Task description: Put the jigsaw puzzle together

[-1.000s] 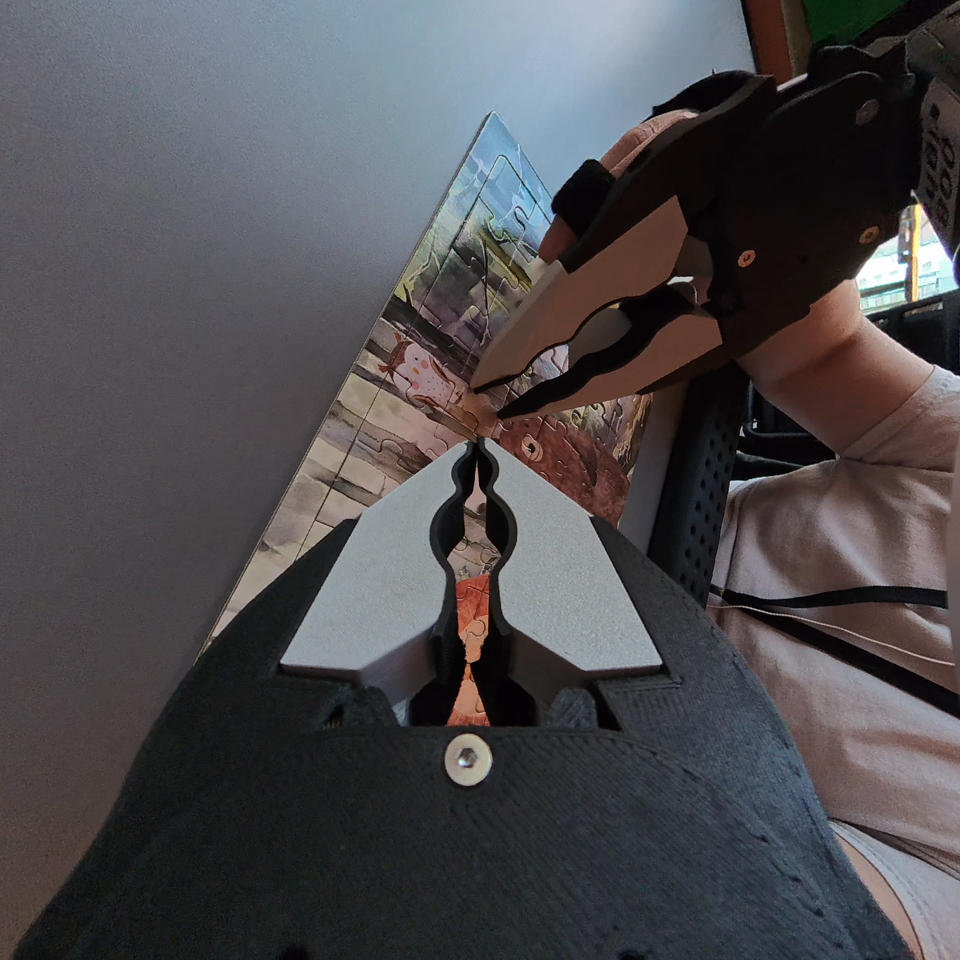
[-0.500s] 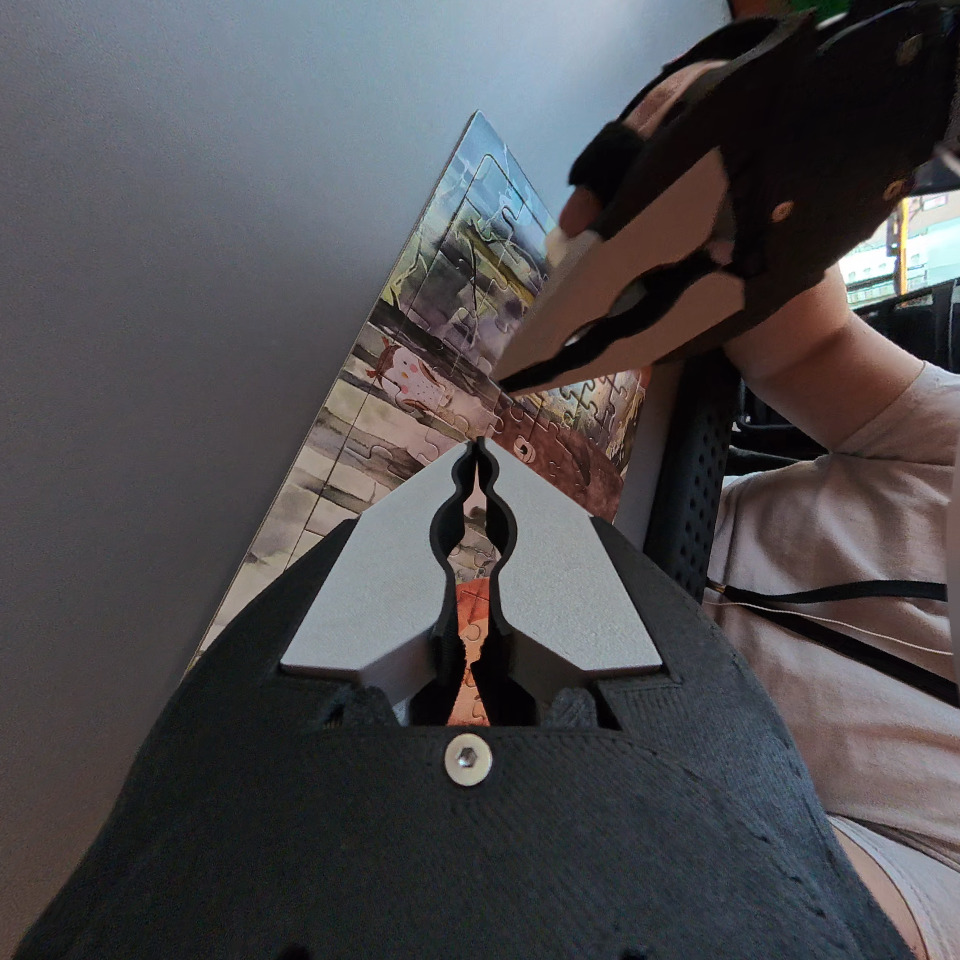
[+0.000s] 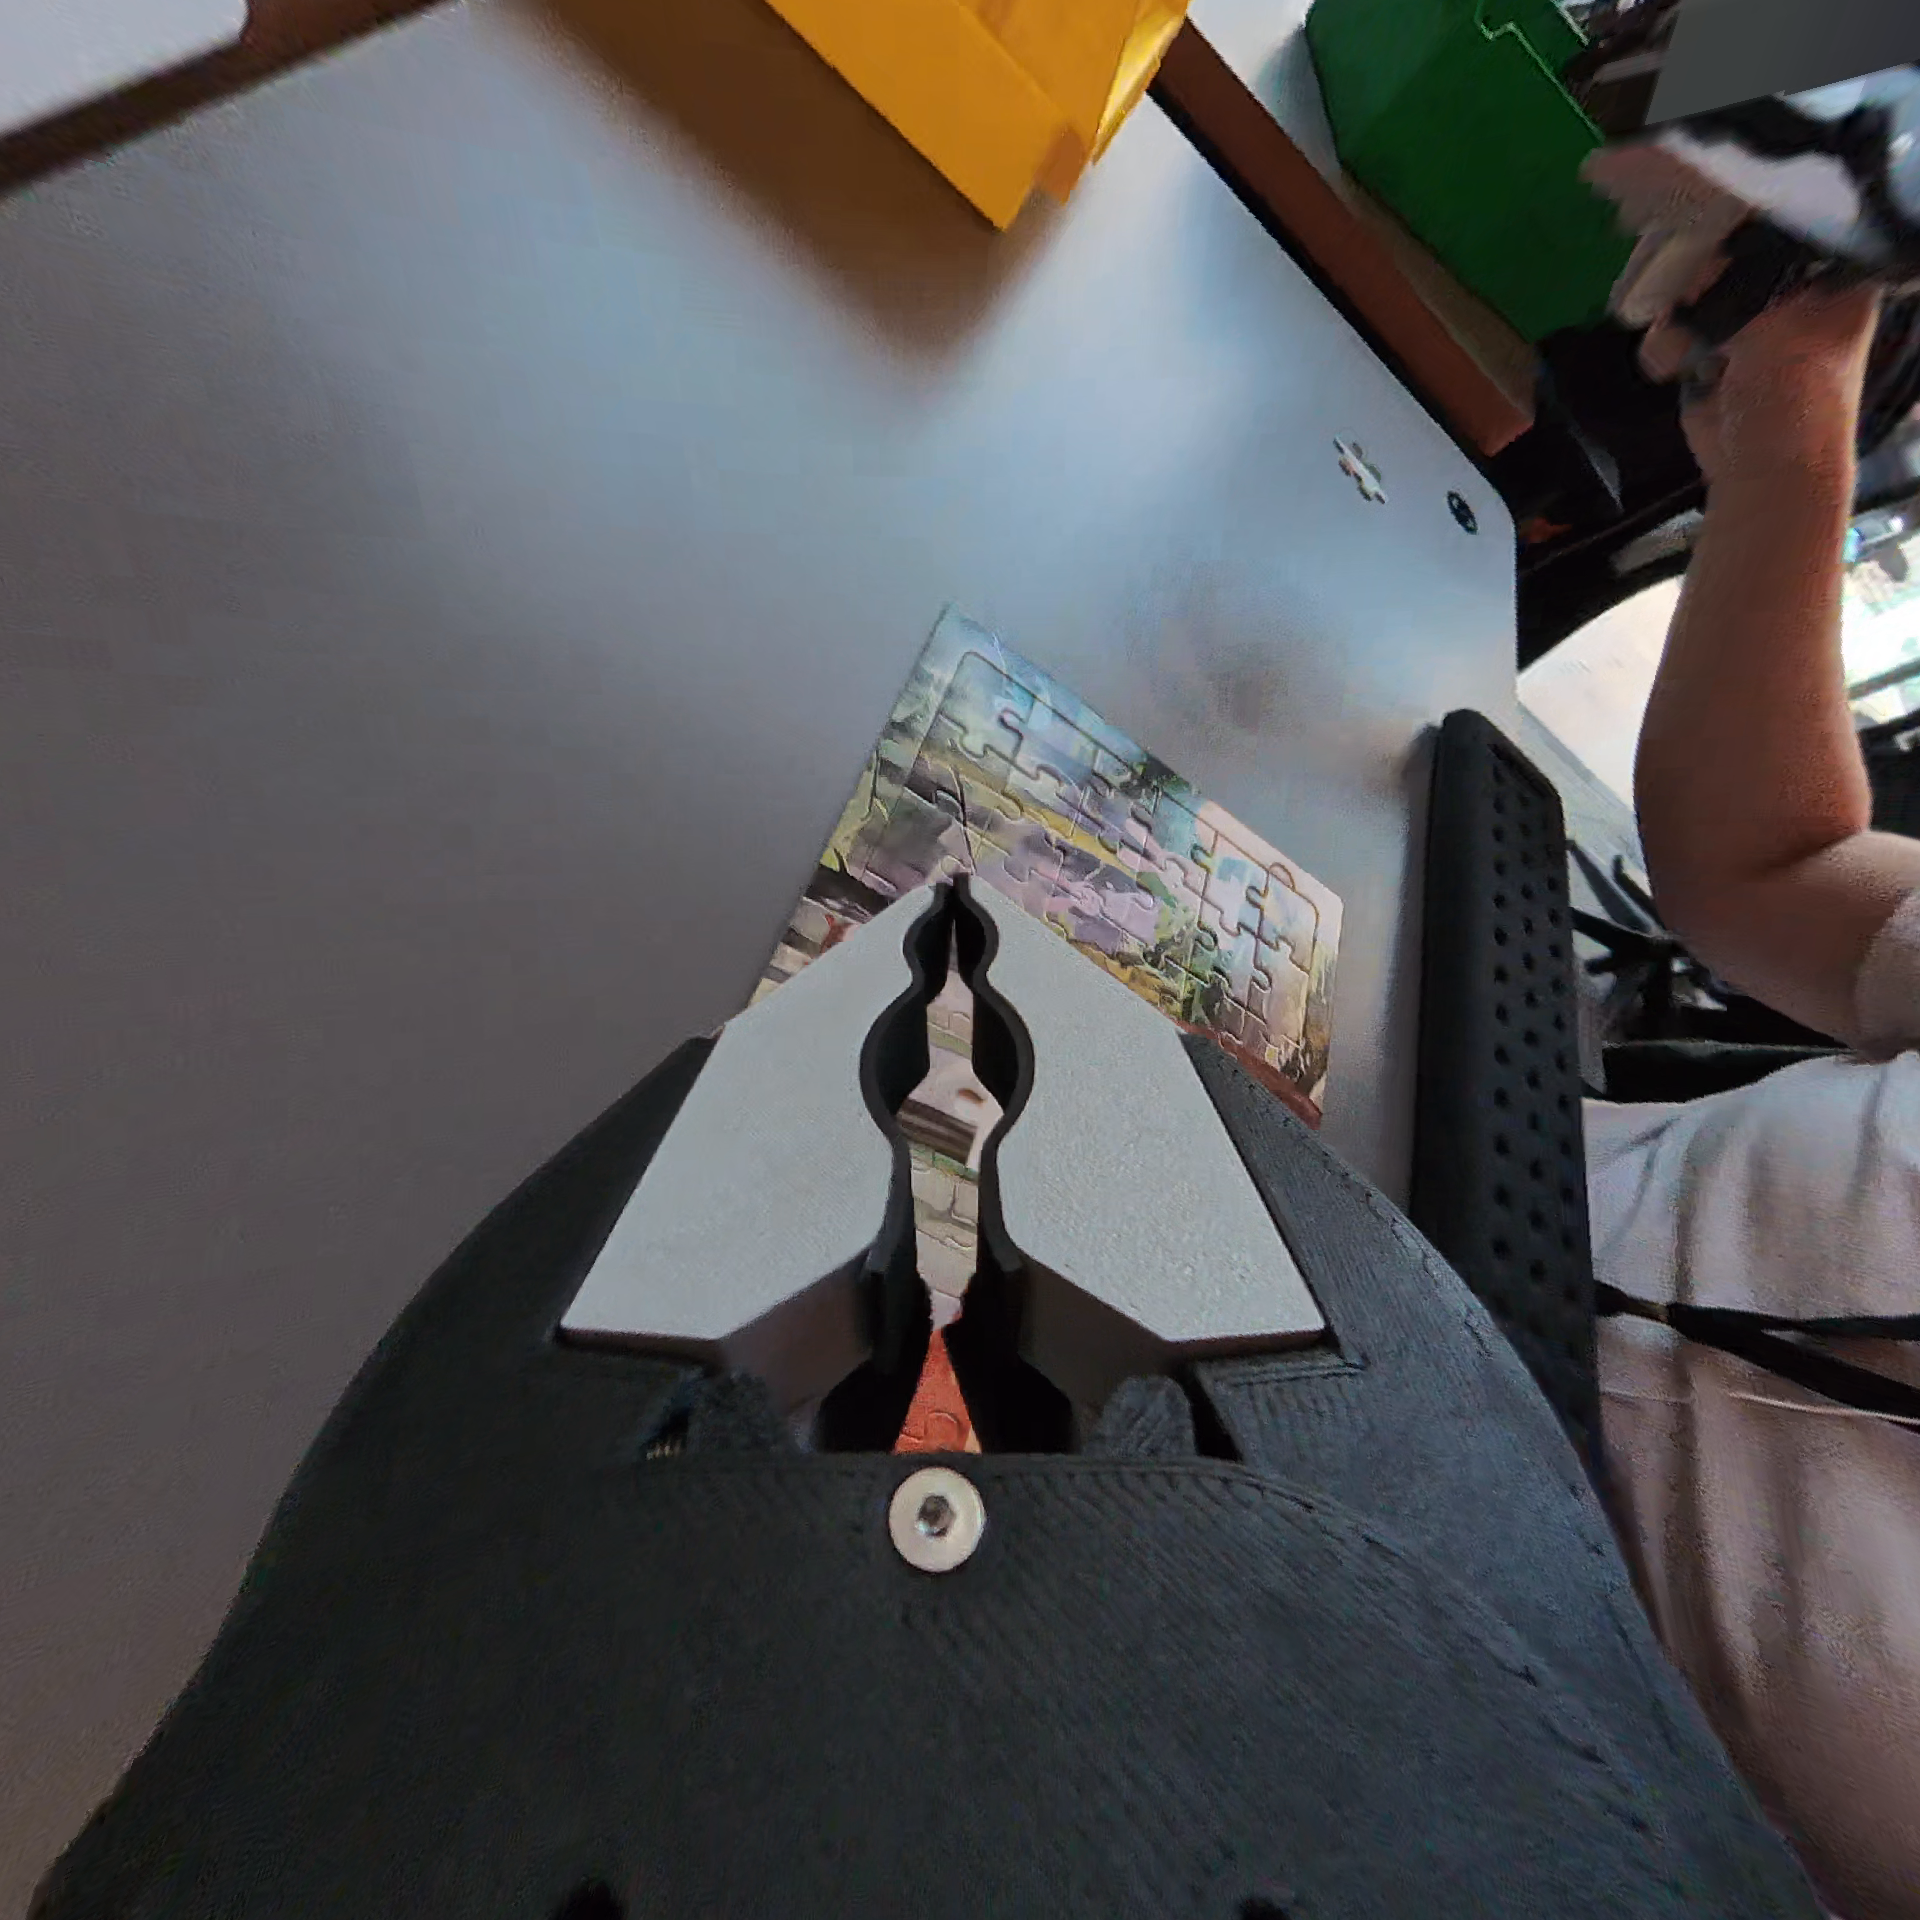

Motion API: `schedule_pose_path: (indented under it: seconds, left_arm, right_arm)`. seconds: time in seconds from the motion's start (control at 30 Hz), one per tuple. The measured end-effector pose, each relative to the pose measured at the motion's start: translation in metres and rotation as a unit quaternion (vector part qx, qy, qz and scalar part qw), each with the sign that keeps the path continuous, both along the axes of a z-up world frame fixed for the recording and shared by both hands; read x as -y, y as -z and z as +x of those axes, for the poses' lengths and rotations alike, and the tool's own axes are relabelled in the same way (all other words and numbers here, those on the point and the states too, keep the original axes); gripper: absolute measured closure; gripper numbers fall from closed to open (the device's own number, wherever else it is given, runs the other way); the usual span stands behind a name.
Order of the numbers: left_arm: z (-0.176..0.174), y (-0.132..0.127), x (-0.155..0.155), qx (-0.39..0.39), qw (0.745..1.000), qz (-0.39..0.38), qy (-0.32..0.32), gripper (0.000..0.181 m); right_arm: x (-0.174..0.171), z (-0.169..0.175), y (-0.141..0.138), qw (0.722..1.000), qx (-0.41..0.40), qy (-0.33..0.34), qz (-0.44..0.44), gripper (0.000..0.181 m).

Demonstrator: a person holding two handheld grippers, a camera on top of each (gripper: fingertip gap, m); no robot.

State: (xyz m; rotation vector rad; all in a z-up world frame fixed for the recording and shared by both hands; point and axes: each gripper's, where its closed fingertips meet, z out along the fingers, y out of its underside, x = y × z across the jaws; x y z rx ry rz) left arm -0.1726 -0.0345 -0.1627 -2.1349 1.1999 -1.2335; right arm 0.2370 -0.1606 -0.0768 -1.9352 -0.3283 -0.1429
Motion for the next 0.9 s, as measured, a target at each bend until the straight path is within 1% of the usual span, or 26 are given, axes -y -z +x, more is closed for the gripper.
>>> schedule_pose_path:
  seconds: [0.07,0.13,0.17,0.23,0.3,0.4,0.5,0.63,0.77,0.9]
  left_arm:
    - [0.002,-0.012,-0.003,0.022,0.999,0.026,-0.009,0.181]
    - [0.003,-0.021,-0.002,0.043,0.999,0.030,-0.011,0.181]
    - [0.003,-0.024,-0.001,0.048,0.998,0.026,-0.011,0.181]
    - [0.002,-0.023,-0.001,0.047,0.999,0.019,-0.013,0.181]
    - [0.001,-0.020,-0.001,0.044,0.999,0.015,-0.015,0.181]
    - [0.003,-0.017,0.001,0.043,0.999,0.003,-0.011,0.181]
    - [0.003,-0.016,0.001,0.039,0.999,0.003,-0.010,0.181]
    - [0.003,-0.016,0.002,0.037,0.999,0.003,-0.009,0.181]
    - [0.002,-0.017,0.002,0.038,0.999,0.001,-0.011,0.181]
    - [0.002,-0.022,0.003,0.049,0.999,-0.002,-0.008,0.181]
  right_arm:
    - [0.024,0.032,0.052,0.998,-0.032,0.041,-0.041,0.144]
    - [0.046,0.053,0.097,0.991,-0.070,0.078,-0.087,0.132]
    - [0.055,0.059,0.111,0.987,-0.089,0.095,-0.097,0.130]
    - [0.067,0.063,0.128,0.980,-0.123,0.117,-0.103,0.128]
    - [0.075,0.065,0.136,0.978,-0.129,0.130,-0.103,0.127]
    - [0.084,0.065,0.151,0.975,-0.114,0.142,-0.127,0.127]
    - [0.088,0.061,0.165,0.973,-0.105,0.142,-0.149,0.127]
    - [0.086,0.056,0.164,0.973,-0.115,0.136,-0.150,0.147]
    - [0.085,0.056,0.164,0.971,-0.130,0.134,-0.152,0.148]
    - [0.082,0.051,0.164,0.972,-0.128,0.124,-0.151,0.149]
